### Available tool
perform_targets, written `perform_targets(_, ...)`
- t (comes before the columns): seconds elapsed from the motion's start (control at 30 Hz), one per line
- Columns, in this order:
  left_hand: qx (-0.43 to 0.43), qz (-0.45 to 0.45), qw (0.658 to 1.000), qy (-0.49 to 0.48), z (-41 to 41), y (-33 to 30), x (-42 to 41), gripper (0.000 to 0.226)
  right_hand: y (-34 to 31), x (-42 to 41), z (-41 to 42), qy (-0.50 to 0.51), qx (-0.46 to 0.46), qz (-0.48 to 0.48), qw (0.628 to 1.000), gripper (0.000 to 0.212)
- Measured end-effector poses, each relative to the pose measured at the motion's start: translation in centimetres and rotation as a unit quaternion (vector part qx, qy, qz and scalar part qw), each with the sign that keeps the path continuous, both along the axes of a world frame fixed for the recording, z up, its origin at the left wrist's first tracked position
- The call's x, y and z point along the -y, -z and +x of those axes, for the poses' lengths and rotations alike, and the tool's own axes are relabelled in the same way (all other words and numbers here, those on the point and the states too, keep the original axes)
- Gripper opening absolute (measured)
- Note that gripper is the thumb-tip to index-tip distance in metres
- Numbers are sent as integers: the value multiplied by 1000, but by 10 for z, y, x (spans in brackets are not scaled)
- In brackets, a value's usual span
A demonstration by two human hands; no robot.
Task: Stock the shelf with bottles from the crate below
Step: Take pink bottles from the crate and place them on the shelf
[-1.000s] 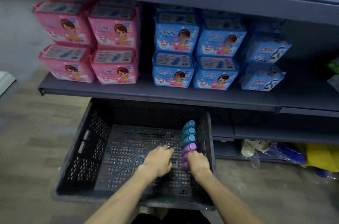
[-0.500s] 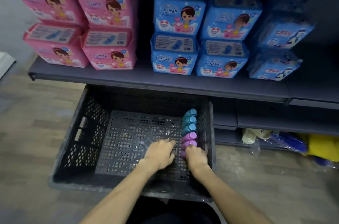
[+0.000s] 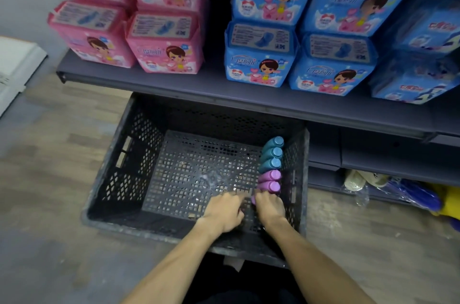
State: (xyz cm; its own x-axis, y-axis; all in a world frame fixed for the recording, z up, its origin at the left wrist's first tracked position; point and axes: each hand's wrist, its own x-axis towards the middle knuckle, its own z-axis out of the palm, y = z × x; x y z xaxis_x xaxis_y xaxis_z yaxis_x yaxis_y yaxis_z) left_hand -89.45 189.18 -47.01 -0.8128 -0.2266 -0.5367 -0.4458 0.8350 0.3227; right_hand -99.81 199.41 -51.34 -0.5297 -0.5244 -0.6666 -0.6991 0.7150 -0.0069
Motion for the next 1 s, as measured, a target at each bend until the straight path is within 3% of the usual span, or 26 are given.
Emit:
perform_targets(0.2, 8, -6, 1000, -19, 11, 8, 4, 28, 1, -4, 1, -14, -21, -28, 999, 35)
perform_targets(0.6, 10, -18, 1000, -5, 12, 2, 6, 25, -29, -10, 2, 76, 15, -89, 993, 33)
perform_targets(0.83, -67, -60, 994, 60, -16, -34, 26, 27, -88, -10, -20, 81, -46, -167, 982, 39)
perform_targets(1.0, -160, -101, 975, 115, -52, -83, 51, 27, -158, -16, -58, 156, -39, -320, 934, 36)
